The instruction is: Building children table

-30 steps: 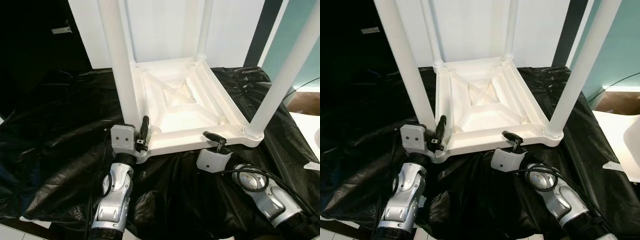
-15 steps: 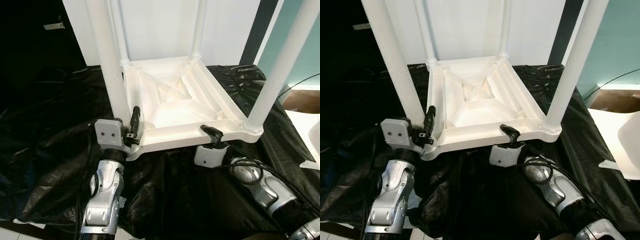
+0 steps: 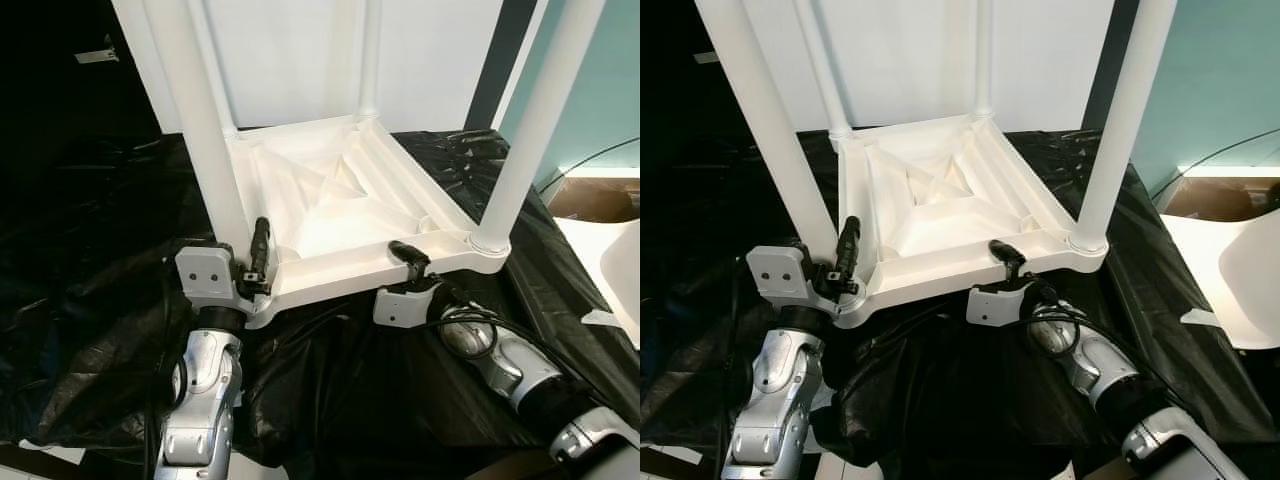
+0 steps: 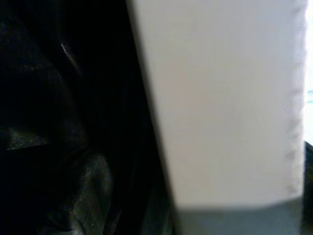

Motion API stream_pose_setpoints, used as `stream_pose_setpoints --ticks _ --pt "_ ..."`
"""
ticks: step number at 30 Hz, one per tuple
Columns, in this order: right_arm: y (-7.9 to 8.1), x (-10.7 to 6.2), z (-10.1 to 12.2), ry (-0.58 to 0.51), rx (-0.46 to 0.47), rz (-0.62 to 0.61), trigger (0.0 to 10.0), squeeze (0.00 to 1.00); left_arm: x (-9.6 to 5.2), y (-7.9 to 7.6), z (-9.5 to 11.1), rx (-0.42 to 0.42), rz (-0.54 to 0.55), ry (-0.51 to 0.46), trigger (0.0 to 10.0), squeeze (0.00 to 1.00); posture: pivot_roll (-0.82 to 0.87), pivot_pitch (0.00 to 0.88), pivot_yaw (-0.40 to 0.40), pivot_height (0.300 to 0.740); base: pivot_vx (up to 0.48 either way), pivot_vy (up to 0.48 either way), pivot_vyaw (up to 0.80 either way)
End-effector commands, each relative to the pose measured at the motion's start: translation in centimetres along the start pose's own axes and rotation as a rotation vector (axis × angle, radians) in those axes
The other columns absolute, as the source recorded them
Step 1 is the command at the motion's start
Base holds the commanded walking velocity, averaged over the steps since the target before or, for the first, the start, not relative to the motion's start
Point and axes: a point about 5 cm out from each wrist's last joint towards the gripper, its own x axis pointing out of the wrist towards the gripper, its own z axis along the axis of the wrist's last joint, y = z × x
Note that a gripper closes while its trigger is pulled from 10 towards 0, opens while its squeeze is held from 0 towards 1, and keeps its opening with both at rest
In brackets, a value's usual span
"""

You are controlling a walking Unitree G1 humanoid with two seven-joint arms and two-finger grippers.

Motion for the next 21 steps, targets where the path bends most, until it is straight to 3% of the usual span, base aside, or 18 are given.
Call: stream_pose_setpoints --ticks 1,9,12,13,14,15,16,17,18,19,20,21 --pt "-0.2 0.6 1.5 -0.073 -0.032 -0.027 10.0 0.00 0.4 -1.6 2.7 -0.030 -0.103 -0.147 0.0 0.00 0.05 0.000 0.013 0.740 0.000 0.000 0.00" --pt "-0.2 0.4 1.4 -0.067 -0.071 -0.110 10.0 0.00 0.6 -2.0 2.6 -0.037 -0.118 -0.137 0.0 0.00 0.04 0.000 0.017 0.740 0.000 0.000 0.00" --pt "-0.2 0.1 0.9 -0.018 -0.130 -0.212 10.0 0.00 0.8 -2.3 2.4 -0.044 -0.129 -0.130 3.2 0.00 0.03 0.000 0.026 0.740 0.000 0.000 0.00" --pt "-0.1 0.1 0.7 0.002 -0.150 -0.242 10.0 0.00 0.8 -2.4 2.3 -0.047 -0.135 -0.129 3.2 0.00 0.03 0.000 0.030 0.740 0.000 0.000 0.00" --pt "0.1 0.2 0.4 0.028 -0.161 -0.258 10.0 0.00 0.9 -2.4 2.3 -0.050 -0.142 -0.129 4.1 0.00 0.02 0.000 0.036 0.740 0.000 0.000 0.00" --pt "0.1 0.2 0.4 0.028 -0.161 -0.258 10.0 0.00 0.9 -2.4 2.3 -0.050 -0.142 -0.129 4.1 0.00 0.02 0.000 0.036 0.740 0.000 0.000 0.00" --pt "0.3 0.3 0.2 0.046 -0.161 -0.260 10.0 0.00 1.0 -2.5 2.3 -0.051 -0.147 -0.129 5.0 0.00 0.02 0.000 0.036 0.740 0.000 0.000 0.00" --pt "0.5 0.6 0.1 0.060 -0.166 -0.260 10.0 0.00 1.0 -2.5 2.3 -0.053 -0.151 -0.129 6.9 0.00 0.02 0.000 0.036 0.740 0.000 0.000 0.00" --pt "0.5 0.6 0.1 0.060 -0.166 -0.260 10.0 0.00 1.0 -2.5 2.3 -0.053 -0.151 -0.129 6.9 0.00 0.02 0.000 0.036 0.740 0.000 0.000 0.00" --pt "0.6 0.9 0.0 0.071 -0.166 -0.256 10.0 0.00 1.1 -2.5 2.3 -0.053 -0.153 -0.128 7.8 0.00 0.02 0.000 0.040 0.740 0.000 0.000 0.00" --pt "0.7 1.3 -0.2 0.091 -0.155 -0.240 8.9 0.00 1.1 -2.5 2.3 -0.051 -0.154 -0.127 10.0 0.00 0.02 0.000 0.038 0.740 0.000 0.000 0.00" --pt "0.7 1.3 -0.2 0.091 -0.155 -0.240 8.9 0.00 1.1 -2.5 2.3 -0.051 -0.154 -0.127 10.0 0.00 0.02 0.000 0.038 0.740 0.000 0.000 0.00"
